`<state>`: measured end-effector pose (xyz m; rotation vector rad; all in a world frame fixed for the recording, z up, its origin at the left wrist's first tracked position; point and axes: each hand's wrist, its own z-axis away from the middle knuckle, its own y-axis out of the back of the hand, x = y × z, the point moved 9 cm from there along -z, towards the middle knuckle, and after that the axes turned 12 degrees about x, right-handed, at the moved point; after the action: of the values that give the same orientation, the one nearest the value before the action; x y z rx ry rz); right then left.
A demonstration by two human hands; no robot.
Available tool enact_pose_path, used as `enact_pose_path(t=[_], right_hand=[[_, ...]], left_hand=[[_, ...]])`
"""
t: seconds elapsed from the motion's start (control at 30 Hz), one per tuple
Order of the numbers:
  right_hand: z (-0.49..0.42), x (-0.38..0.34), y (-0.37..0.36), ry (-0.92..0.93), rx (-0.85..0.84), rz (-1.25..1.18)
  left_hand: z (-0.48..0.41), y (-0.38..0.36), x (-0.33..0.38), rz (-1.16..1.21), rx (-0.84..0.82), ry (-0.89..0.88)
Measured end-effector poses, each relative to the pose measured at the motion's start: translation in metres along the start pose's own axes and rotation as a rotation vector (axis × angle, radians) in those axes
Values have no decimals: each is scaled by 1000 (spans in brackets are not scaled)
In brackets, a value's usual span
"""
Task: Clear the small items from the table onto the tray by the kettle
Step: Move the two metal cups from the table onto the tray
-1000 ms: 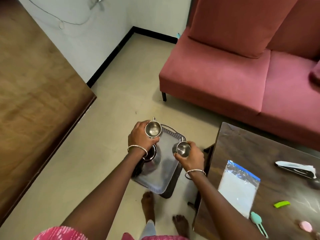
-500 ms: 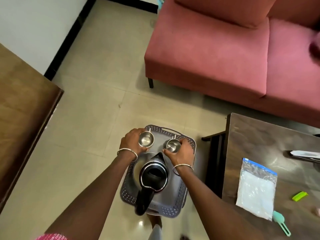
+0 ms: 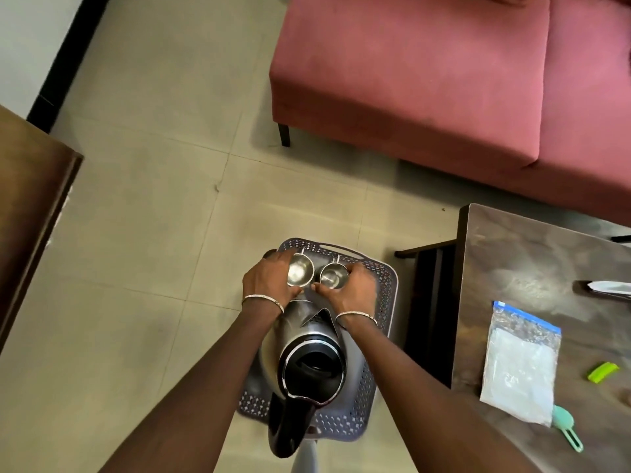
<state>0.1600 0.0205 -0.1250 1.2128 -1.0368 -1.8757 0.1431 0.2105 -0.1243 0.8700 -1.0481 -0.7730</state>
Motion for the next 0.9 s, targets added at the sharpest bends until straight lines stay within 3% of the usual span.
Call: enact_pose_path(t=[0.5, 0.67, 0.77, 0.9], right_hand=[[1, -1, -6, 13, -102, -39], [5, 17, 20, -43, -160, -191], [13, 46, 47, -128, -130, -302], [30, 107, 88, -396, -76, -512]], left_hand=[[9, 7, 3, -139, -19, 3], [25, 30, 3, 174, -5, 99], [41, 60, -1, 390, 127, 224], [71, 110, -2, 702, 370, 435]])
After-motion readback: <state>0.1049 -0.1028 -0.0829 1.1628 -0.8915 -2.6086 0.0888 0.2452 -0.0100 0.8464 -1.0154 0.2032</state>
